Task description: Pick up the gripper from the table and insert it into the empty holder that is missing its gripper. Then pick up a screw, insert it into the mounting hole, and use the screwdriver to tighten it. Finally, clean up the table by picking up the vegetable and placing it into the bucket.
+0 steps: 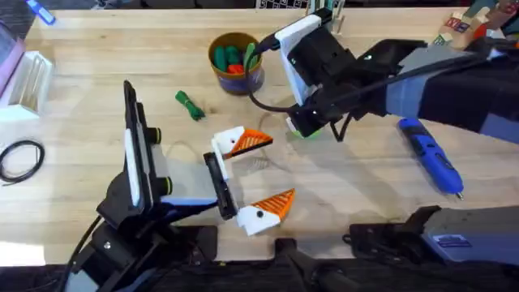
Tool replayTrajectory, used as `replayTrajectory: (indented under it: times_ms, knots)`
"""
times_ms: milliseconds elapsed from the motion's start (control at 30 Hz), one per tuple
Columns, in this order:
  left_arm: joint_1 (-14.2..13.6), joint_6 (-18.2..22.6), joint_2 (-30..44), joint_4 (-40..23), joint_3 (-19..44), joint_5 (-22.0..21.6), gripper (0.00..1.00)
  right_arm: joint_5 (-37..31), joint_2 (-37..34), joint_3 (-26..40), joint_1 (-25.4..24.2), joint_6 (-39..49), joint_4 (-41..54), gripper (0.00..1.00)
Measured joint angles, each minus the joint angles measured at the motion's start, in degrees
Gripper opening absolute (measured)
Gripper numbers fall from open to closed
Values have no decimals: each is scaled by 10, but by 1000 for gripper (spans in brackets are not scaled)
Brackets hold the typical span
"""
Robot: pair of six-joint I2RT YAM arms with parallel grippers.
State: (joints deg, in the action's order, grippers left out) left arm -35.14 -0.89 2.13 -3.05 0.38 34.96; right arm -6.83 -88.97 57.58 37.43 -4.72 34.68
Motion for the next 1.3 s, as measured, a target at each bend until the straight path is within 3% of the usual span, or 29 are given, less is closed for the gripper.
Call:
replayTrajectory:
  times_ms: [133,333,567,767,867,1300]
  knots:
    - [0,0,0,0,0,0,985,-13,7,34,0,17,47,6]
    - [0,0,0,0,0,0,985,-29,35,167,15,76,150,6]
    - [0,0,0,0,0,0,985,-20,48,314,106,130,202,6]
    - [0,0,0,0,0,-2,987,-6,46,327,212,144,208,6]
    - [0,0,0,0,0,-2,986,-4,36,327,239,146,209,6]
    - [0,-6,0,0,0,-5,985,6,0,327,253,150,232,6]
